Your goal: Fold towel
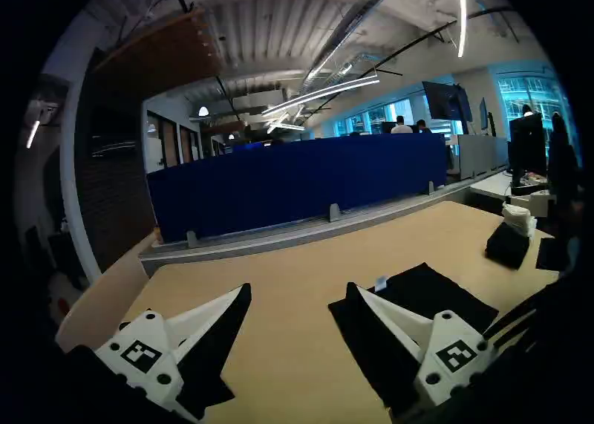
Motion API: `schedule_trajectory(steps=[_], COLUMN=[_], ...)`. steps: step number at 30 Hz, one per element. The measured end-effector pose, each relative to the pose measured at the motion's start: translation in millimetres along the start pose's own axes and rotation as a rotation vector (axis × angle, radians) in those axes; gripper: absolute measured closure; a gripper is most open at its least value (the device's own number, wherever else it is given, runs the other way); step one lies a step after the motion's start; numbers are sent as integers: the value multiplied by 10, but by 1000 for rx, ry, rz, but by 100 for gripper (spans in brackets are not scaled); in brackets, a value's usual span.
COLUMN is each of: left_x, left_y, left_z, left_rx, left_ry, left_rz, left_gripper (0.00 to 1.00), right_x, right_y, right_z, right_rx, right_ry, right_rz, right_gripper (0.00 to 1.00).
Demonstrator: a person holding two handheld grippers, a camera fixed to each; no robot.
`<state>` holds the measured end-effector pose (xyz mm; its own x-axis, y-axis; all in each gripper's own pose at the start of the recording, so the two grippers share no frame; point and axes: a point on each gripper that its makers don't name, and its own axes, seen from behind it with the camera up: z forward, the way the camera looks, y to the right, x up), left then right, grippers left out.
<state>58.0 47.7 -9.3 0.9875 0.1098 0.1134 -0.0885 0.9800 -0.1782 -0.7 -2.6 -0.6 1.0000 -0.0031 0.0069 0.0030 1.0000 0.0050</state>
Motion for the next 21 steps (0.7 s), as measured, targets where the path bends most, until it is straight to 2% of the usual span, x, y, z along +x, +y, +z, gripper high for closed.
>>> schedule_trajectory(steps=[8,14,17,21], left_x=[63,-47,-90,-132], left_y=[282,507,612,668], left_z=[-43,-63,-90,-116], left_rx=[-121,-218,-264,-296], left_ry=[-80,-158,-188,-216], left_rz=[31,57,53,51], left_gripper=[6,5,5,6], right_x=[-92,-289,-367,-425], right_y=[-293,-522,-599,-649], right_z=[-78,-146,-178,-184], right_rx=[94,193,231,257], right_ry=[-108,-227,-271,-298], right_rz=[-54,-116,-142,-156], right_gripper=[0,0,0,0])
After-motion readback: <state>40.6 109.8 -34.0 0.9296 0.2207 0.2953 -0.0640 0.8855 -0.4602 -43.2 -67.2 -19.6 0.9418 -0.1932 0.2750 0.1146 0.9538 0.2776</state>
